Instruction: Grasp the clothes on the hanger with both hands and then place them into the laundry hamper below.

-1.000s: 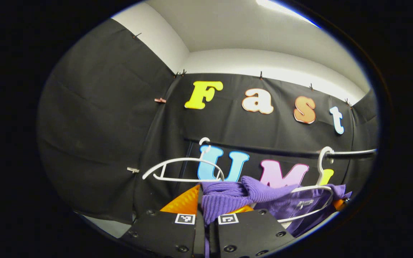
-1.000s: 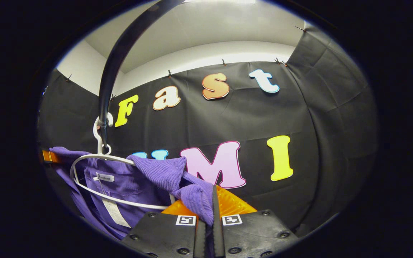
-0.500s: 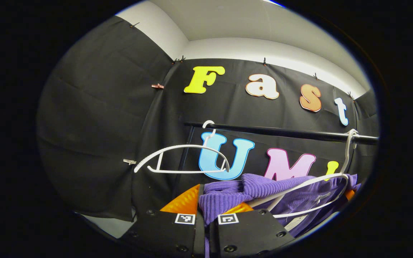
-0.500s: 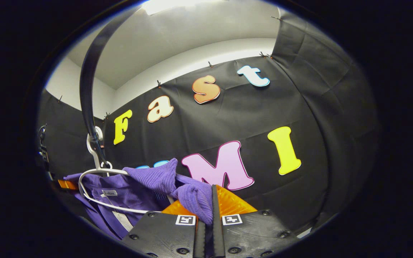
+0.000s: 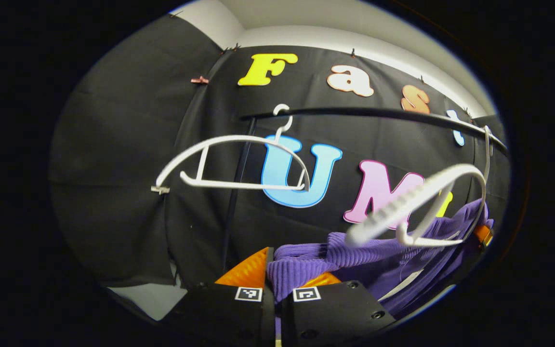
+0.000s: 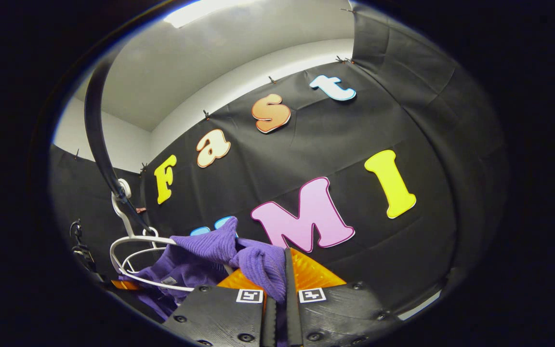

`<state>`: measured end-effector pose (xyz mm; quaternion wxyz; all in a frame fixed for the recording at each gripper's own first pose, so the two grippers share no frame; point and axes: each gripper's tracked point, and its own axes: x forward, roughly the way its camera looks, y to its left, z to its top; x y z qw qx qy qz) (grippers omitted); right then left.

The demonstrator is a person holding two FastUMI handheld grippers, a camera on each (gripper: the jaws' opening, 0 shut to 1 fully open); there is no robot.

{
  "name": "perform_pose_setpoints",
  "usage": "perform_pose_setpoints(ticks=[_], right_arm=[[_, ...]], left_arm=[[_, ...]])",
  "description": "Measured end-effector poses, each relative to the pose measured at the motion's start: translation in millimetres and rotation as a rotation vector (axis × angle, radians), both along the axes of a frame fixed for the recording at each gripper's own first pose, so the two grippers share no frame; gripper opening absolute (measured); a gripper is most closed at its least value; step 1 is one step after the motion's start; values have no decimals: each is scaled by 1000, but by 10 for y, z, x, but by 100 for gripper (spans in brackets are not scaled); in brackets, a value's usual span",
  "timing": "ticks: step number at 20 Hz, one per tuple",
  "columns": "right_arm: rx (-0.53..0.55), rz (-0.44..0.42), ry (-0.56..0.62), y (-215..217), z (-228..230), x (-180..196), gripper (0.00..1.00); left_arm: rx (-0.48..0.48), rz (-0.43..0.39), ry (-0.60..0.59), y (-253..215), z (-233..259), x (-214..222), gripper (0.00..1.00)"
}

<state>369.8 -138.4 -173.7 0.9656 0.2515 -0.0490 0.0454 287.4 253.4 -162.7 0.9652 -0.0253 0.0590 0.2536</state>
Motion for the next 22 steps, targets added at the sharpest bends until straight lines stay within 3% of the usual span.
perform_pose_setpoints(ticks=[3, 8, 12, 17, 22], right_arm=[[-25, -63, 8, -229, -40, 21, 12], [-49, -149, 128, -543, -465, -41, 12], [-117, -109, 293, -455, -1069, -235, 12], [-70, 51, 486, 127, -1615, -744, 12], [-83, 376, 651, 1283, -2049, -1400, 12]], left_arm=[[-35, -37, 71, -381, -339, 34, 9], [-107, -148, 171, -1036, -797, 70, 9], [-183, -142, 261, -1169, -1194, -46, 9], [-283, -110, 395, -1270, -1660, -554, 9], [-324, -126, 542, -1524, -2092, -901, 9]])
